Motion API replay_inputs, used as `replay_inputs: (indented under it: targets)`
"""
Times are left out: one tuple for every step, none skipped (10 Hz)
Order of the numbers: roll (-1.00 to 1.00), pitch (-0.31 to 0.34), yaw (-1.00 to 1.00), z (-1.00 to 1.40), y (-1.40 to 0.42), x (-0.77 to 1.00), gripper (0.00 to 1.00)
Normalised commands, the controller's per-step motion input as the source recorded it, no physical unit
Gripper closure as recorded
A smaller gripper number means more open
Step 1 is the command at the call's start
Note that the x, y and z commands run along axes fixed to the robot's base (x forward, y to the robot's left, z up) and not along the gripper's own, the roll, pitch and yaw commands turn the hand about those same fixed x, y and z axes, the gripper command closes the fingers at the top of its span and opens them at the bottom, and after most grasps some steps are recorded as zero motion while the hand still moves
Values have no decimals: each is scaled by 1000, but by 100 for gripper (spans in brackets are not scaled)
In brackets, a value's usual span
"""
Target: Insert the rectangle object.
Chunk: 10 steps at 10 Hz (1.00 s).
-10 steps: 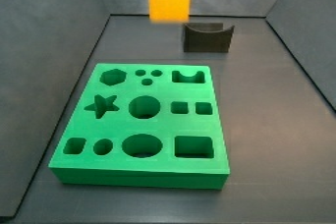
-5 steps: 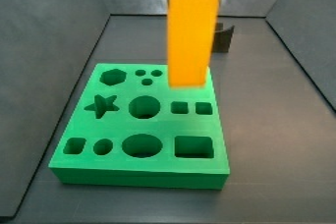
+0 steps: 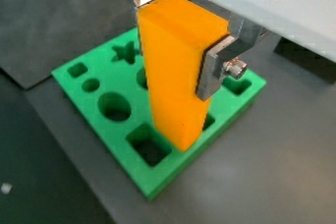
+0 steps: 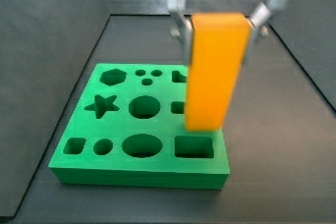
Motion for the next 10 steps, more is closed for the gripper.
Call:
replay_inputs:
  targets:
    - [274, 0, 0, -106, -660, 63, 100]
    - [311, 0, 0, -69, -569, 0, 100]
    - [339, 0, 0, -66, -460, 0, 100]
    - [257, 0, 0, -34, -283, -109, 100]
    - [236, -20, 0, -111, -231, -151, 100]
    - [237, -21, 71, -231, -226, -91, 100]
    - [229, -54, 151, -286, -223, -140, 100]
    - [269, -44, 171, -317, -106, -106, 100]
    - [231, -4, 154, -300, 0, -66, 100]
    - [186, 0, 123, -397, 0, -6, 100]
